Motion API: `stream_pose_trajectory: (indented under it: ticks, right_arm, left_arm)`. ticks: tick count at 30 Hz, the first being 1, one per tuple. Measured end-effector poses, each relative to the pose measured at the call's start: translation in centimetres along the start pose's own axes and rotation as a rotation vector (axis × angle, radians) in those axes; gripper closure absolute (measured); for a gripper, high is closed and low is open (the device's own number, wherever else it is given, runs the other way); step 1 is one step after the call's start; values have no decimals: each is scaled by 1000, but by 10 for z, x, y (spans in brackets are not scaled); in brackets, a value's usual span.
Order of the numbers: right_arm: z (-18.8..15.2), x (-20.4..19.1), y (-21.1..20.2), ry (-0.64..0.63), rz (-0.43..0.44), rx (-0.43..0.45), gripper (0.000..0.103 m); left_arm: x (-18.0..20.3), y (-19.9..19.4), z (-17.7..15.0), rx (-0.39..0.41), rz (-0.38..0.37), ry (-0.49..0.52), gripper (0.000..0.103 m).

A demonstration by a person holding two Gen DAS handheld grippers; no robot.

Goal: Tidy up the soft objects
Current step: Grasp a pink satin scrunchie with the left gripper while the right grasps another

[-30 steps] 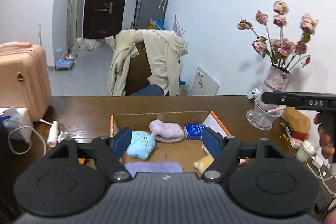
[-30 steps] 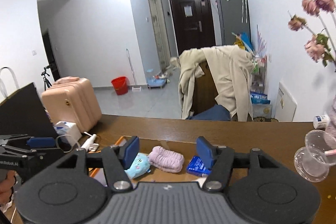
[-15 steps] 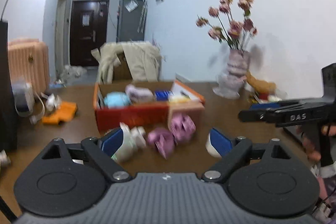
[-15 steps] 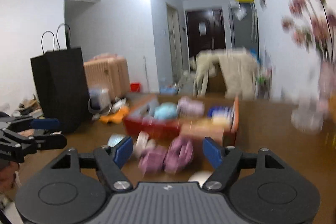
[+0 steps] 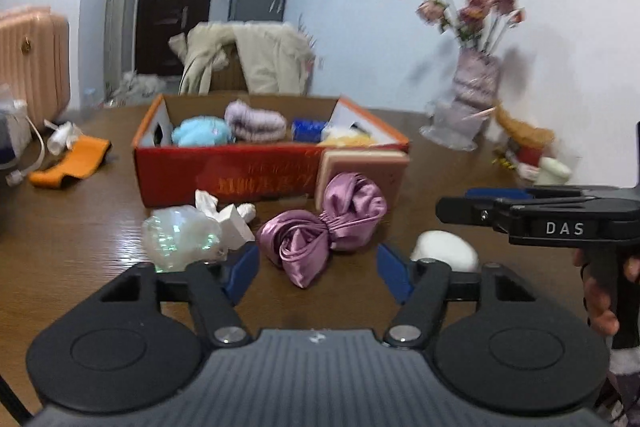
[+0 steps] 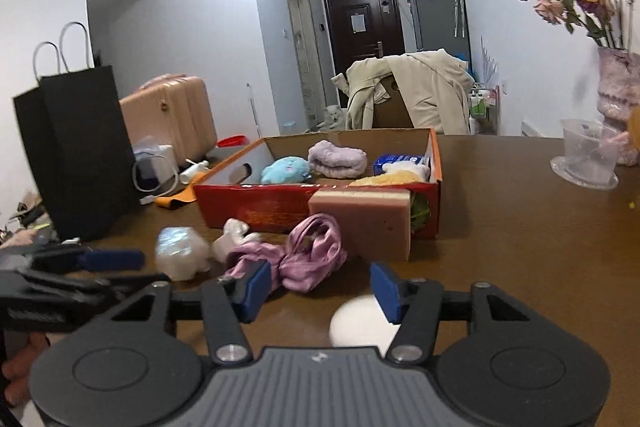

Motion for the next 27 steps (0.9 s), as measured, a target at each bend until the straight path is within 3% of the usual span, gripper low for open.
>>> stream_pose_trajectory:
  ticks: [6, 8, 10, 12, 17, 21, 27]
  right_arm:
    - [36, 0, 67, -36, -6, -61, 66]
    - [38, 1, 89, -40, -17, -100, 76]
    - [33, 3, 106, -45, -16, -144, 86]
    - [25, 6, 115, -42, -17, -174, 88]
    - [22, 13, 117, -9, 22, -161, 90]
    - [25, 13, 112, 8, 44, -146, 94]
    - [26, -7, 57, -26, 83, -61, 96]
  left_arm:
    - [-16, 58, 18, -47, 36, -60, 42]
    - [-21, 70, 18, -65, 31, -70, 50]
    - [-26, 79, 16, -88, -6, -87, 69]
    - [-29, 81, 14, -80, -46, -95, 71]
    - [-31, 86, 12, -75, -70, -105, 71]
    - [-29, 80, 13, -61, -88, -103, 82]
    - [-14, 28, 14, 8, -104, -77, 84]
Point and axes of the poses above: each gripper's, at about its wrist camera, not at the fingertips, and y roughly the way its jaws point, x to its right, z to its top, the point moved 4 cm from there along y, roughly the way its jaws point, and after that the axes turned 12 degrees about -x, right-handed, at the moved point
